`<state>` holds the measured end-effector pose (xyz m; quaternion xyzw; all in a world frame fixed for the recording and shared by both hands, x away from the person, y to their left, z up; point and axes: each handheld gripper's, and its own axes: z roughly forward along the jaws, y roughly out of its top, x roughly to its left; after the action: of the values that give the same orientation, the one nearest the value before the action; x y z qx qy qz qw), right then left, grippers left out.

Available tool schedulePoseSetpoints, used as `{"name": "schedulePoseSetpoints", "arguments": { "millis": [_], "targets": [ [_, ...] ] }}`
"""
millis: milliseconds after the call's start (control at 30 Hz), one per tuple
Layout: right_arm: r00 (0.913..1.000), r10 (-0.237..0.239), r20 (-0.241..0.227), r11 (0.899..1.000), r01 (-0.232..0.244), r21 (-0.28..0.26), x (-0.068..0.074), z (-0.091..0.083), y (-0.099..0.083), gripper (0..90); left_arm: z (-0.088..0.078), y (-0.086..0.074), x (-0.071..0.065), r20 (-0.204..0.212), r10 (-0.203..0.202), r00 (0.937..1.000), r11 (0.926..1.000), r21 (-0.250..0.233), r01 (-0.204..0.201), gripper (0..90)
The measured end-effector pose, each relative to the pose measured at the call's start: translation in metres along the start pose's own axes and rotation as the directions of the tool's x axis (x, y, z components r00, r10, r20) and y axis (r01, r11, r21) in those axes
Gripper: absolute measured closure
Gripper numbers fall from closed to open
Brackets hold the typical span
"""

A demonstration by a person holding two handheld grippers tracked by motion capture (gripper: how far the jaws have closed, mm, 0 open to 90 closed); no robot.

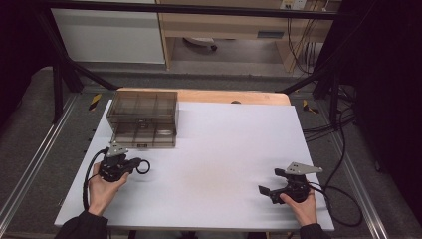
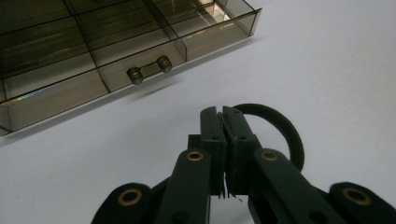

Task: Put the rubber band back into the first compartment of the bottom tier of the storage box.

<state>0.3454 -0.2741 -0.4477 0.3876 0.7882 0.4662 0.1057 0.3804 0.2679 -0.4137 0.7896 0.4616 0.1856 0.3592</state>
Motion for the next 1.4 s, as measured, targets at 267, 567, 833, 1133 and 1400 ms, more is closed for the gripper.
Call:
{"name": "schedulePoseSetpoints", "arguments": {
  "millis": [267, 567, 833, 1133, 1400],
  "targets": [
    [1.0, -0.001, 0.001, 1.0, 0.001, 0.0, 0.0, 0.0, 0.0, 0.7, -0.001, 0.002, 0.003, 0.001, -0.005, 1.0, 1.0, -0.004, 0.005, 87.0],
    [1.0, -0.002, 0.003, 1.0, 0.002, -0.003, 0.0, -0.001, 0.0, 0.7, -0.002, 0.005, 0.007, -0.005, -0.013, 0.9999, 0.9999, -0.01, 0.013, 87.0],
    [1.0, 0.001, 0.001, 1.0, -0.001, -0.003, 0.0, 0.0, 0.0, 0.7, -0.004, 0.009, 0.012, -0.009, -0.019, 0.9998, 0.9997, -0.012, 0.019, 87.0],
    [1.0, 0.001, 0.002, 1.0, -0.001, -0.003, 0.0, 0.0, 0.0, 0.7, -0.005, 0.011, 0.017, -0.018, -0.028, 0.9994, 0.9995, -0.017, 0.028, 87.0],
    [1.0, -0.001, 0.004, 1.0, 0.001, 0.0, 0.0, 0.0, 0.0, 0.8, -0.007, 0.016, 0.023, -0.024, -0.035, 0.9991, 0.9991, -0.023, 0.035, 87.0]
  ]
}}
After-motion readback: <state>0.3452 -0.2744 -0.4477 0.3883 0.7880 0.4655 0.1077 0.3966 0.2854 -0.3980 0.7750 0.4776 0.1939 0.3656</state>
